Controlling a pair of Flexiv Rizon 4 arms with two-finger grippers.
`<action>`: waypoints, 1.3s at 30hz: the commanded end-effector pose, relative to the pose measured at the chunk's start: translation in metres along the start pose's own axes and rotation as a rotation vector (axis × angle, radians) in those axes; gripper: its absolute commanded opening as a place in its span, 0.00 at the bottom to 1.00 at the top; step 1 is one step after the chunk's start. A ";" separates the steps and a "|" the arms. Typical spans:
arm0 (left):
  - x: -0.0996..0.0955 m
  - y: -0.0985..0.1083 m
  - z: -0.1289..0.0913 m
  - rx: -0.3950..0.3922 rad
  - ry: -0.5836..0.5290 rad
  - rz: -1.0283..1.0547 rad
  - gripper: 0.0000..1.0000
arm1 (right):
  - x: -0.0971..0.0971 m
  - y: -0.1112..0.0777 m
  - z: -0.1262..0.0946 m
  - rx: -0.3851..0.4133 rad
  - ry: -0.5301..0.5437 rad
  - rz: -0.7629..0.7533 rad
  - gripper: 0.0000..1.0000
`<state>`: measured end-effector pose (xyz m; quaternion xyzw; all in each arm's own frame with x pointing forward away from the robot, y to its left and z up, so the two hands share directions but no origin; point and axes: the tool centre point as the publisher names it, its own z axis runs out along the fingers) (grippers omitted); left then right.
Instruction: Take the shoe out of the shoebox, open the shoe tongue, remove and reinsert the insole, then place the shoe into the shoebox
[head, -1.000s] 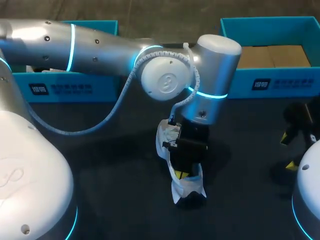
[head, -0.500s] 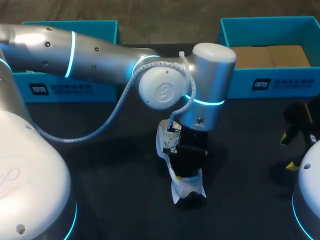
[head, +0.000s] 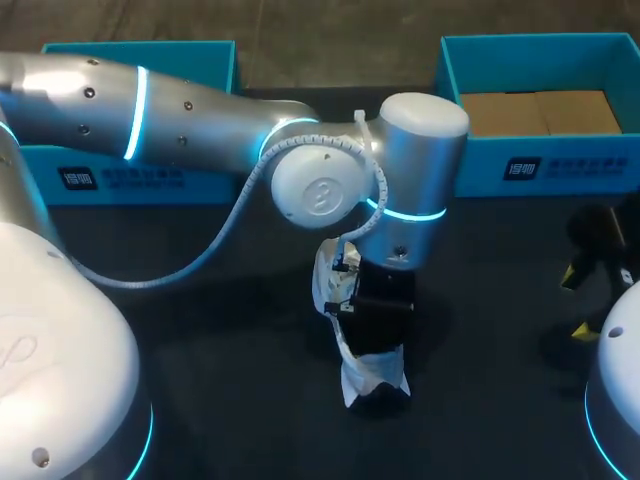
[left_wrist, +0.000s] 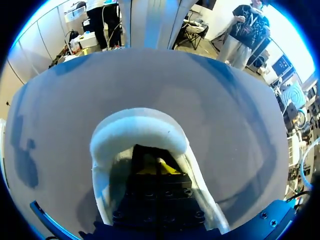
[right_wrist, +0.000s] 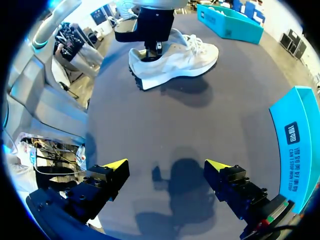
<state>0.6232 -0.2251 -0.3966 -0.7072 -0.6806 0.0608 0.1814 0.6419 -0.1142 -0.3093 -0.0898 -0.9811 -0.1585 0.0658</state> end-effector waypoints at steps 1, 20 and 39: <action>0.004 -0.003 -0.019 -0.006 0.057 -0.043 0.00 | 0.001 0.000 0.000 0.001 -0.003 0.000 1.00; 0.005 -0.011 0.004 0.049 0.114 -0.091 0.00 | 0.001 0.000 0.000 0.001 -0.003 0.000 1.00; 0.003 0.004 0.007 0.003 -0.060 -0.171 0.00 | 0.001 0.000 0.000 0.001 -0.003 0.000 1.00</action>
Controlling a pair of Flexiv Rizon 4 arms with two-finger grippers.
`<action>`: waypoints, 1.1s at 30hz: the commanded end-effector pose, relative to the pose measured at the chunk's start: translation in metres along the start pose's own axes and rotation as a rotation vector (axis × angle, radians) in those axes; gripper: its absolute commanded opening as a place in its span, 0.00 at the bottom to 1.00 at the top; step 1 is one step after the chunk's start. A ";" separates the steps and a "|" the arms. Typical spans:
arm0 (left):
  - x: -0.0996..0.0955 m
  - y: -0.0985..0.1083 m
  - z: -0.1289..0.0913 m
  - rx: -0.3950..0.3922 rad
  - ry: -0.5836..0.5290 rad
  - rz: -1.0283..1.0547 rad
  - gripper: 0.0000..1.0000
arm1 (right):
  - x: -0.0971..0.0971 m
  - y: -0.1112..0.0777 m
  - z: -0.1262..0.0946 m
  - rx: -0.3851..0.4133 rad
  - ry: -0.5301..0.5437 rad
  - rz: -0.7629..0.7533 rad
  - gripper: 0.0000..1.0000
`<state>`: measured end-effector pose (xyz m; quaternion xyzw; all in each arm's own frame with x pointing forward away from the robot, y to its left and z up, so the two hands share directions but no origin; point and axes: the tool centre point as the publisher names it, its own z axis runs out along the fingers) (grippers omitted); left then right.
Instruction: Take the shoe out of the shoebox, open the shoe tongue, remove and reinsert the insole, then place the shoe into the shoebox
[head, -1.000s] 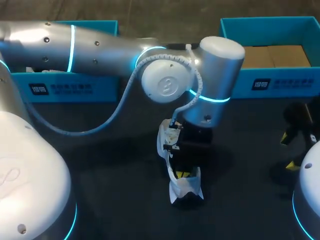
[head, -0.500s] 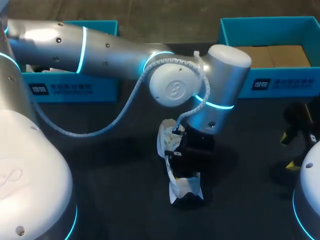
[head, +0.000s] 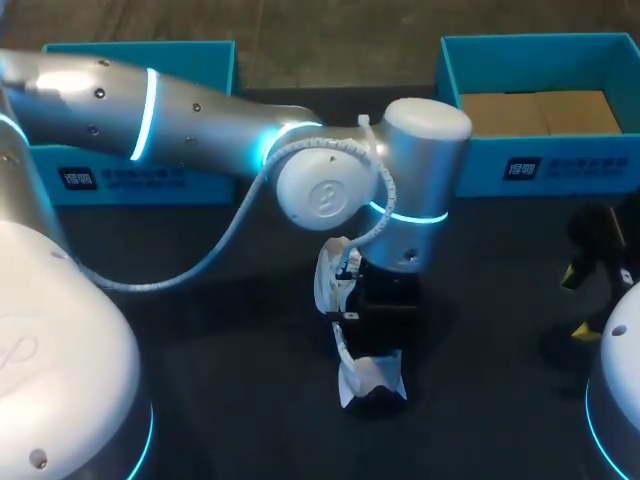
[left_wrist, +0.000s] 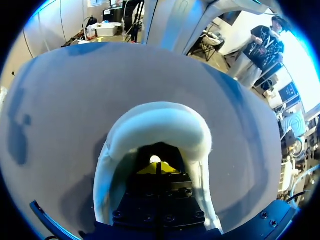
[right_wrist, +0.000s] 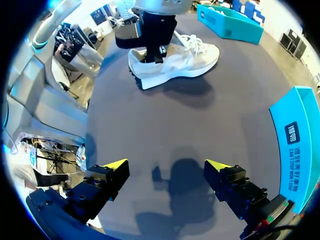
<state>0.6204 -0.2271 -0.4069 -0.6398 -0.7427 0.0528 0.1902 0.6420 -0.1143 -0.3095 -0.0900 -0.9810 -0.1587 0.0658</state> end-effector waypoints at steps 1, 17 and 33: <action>0.008 0.003 -0.007 -0.012 -0.058 0.015 0.00 | 0.001 0.000 0.000 0.001 -0.003 0.000 1.00; 0.018 0.001 -0.025 -0.092 0.016 0.085 0.00 | 0.001 0.000 0.000 0.001 -0.003 0.000 1.00; 0.021 0.018 0.012 -0.109 -0.025 0.080 0.00 | 0.001 0.000 0.000 0.001 -0.003 0.000 1.00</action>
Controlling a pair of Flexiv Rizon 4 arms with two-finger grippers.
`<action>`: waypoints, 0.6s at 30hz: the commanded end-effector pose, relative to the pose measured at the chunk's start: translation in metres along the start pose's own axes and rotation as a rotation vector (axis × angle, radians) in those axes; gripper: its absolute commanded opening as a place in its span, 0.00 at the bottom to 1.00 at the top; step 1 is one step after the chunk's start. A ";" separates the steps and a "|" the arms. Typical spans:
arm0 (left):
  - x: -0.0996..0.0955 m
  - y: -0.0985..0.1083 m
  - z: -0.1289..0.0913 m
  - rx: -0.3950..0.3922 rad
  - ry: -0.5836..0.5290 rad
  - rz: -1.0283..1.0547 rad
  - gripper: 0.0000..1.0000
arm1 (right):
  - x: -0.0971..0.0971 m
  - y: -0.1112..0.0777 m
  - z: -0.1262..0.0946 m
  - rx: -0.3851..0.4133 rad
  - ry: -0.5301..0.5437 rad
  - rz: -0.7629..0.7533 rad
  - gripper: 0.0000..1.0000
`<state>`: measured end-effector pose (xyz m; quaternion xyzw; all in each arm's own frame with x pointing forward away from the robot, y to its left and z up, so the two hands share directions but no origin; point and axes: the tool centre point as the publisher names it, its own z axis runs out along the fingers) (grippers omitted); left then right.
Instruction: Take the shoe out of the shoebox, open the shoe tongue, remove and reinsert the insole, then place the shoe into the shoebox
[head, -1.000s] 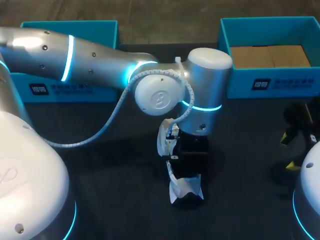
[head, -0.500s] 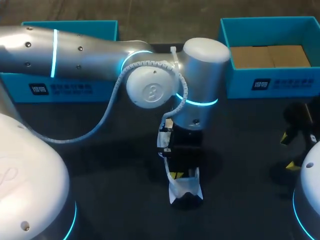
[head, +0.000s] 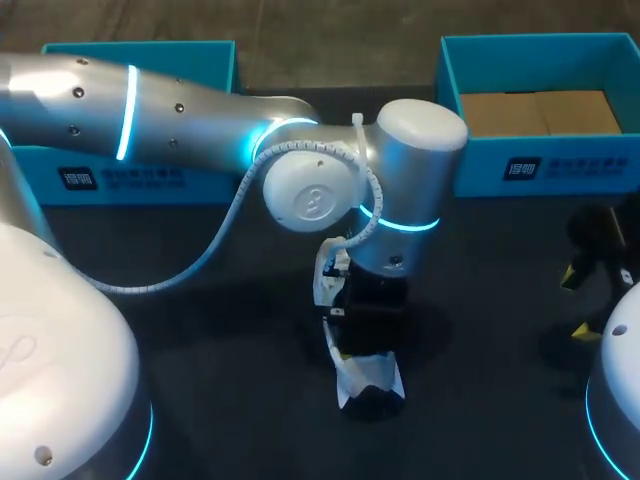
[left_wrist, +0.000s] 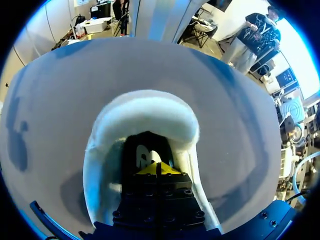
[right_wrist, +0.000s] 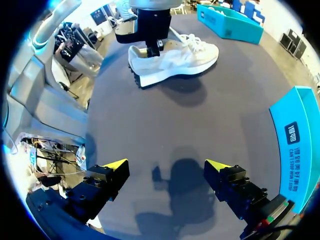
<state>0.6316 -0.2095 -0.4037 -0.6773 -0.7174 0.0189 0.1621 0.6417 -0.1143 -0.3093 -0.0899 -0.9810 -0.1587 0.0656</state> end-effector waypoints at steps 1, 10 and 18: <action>0.004 0.005 0.017 -0.018 -0.051 -0.008 0.00 | 0.001 0.000 0.000 0.001 -0.002 0.000 1.00; 0.002 0.007 0.000 -0.105 -0.151 -0.067 0.00 | 0.001 0.000 0.000 0.001 -0.002 0.000 1.00; -0.007 -0.011 -0.034 -0.117 -0.211 -0.026 0.00 | 0.001 0.000 0.000 0.001 -0.002 0.000 1.00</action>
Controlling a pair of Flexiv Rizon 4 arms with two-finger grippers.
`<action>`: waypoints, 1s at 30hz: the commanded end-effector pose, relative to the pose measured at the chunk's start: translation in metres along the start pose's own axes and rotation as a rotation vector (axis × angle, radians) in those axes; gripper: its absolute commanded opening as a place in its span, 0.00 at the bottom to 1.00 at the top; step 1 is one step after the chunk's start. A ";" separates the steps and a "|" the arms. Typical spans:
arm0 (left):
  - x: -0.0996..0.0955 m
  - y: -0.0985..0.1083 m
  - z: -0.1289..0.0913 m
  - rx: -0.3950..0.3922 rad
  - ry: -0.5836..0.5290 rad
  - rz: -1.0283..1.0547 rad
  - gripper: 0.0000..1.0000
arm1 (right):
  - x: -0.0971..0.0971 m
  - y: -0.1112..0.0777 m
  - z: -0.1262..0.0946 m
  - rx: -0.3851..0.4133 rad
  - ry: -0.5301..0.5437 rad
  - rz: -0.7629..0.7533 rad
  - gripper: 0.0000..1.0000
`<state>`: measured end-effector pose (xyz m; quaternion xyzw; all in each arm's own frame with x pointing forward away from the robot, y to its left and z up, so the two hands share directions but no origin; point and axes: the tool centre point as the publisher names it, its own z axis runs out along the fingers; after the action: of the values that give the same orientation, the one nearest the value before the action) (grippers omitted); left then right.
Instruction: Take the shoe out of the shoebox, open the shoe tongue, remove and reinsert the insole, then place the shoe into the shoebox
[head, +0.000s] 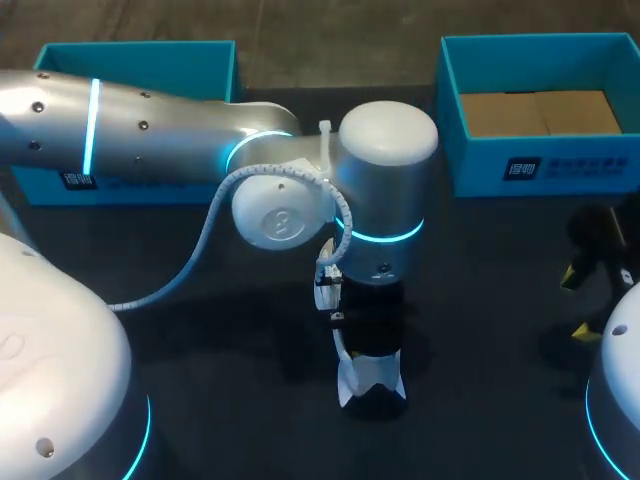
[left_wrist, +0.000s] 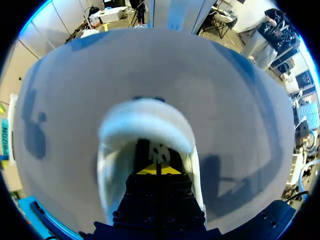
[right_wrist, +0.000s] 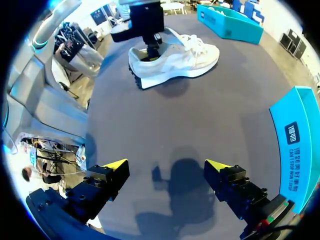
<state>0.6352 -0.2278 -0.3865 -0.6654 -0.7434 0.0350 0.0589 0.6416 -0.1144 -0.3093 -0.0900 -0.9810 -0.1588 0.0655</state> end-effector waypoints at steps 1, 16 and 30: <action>0.002 -0.009 -0.017 0.002 -0.036 0.023 0.00 | 0.001 0.000 0.000 0.002 -0.002 0.000 1.00; -0.014 -0.020 0.026 0.075 -0.007 0.057 0.00 | 0.001 0.000 0.000 0.002 -0.002 0.000 1.00; -0.002 0.011 0.016 -0.011 0.004 -0.030 0.00 | 0.001 0.000 0.000 0.002 -0.002 0.000 1.00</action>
<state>0.6386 -0.2328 -0.4044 -0.6547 -0.7531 0.0278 0.0588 0.6415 -0.1144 -0.3092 -0.0901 -0.9810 -0.1589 0.0653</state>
